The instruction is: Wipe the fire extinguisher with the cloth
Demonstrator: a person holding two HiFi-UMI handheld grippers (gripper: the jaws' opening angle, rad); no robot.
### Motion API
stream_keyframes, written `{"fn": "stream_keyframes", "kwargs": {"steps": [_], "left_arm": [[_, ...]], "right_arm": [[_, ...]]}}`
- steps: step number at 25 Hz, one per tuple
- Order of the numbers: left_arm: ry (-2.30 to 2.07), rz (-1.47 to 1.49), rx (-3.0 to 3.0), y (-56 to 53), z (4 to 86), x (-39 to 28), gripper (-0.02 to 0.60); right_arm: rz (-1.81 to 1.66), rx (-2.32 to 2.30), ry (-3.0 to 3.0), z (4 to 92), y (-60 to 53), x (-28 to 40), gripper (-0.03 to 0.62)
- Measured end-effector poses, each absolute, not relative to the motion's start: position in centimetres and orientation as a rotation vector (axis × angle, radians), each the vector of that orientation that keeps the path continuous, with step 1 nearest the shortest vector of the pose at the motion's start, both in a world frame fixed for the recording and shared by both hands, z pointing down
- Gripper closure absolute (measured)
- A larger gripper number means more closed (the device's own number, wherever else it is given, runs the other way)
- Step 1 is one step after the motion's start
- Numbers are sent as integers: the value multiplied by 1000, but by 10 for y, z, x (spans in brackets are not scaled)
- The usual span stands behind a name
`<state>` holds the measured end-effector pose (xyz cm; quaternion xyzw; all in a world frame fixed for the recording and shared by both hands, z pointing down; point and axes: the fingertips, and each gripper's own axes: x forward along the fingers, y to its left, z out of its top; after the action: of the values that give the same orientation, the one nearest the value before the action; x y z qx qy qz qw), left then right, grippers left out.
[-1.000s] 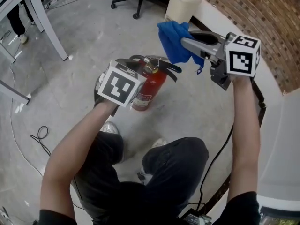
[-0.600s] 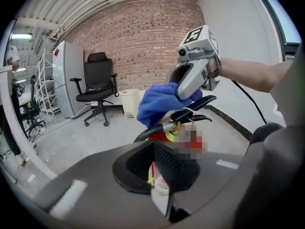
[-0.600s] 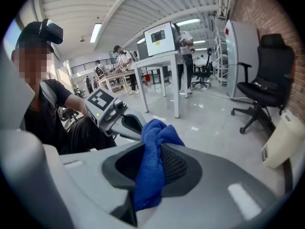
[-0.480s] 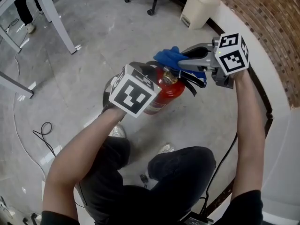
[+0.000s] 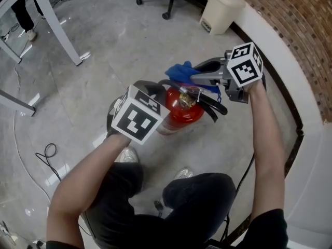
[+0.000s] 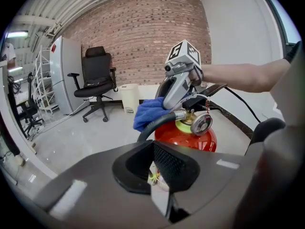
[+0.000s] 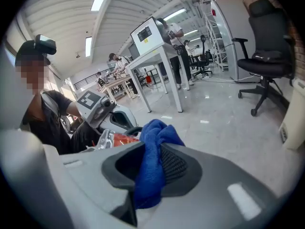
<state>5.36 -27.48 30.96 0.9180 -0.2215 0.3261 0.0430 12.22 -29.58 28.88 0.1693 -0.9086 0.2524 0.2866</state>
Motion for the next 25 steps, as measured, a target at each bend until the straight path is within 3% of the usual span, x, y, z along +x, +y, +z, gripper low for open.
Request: {"fn": "stream_keyframes", "kwargs": {"steps": [9,25], "left_arm": [[-676,1028,2816,-276,312,55,577],[-713,937,2832,-235,277,46,577]], "right_arm": [[513,563,-2342,311,-309,129,497],[137,530,-2132,232,-225,94,497]]}}
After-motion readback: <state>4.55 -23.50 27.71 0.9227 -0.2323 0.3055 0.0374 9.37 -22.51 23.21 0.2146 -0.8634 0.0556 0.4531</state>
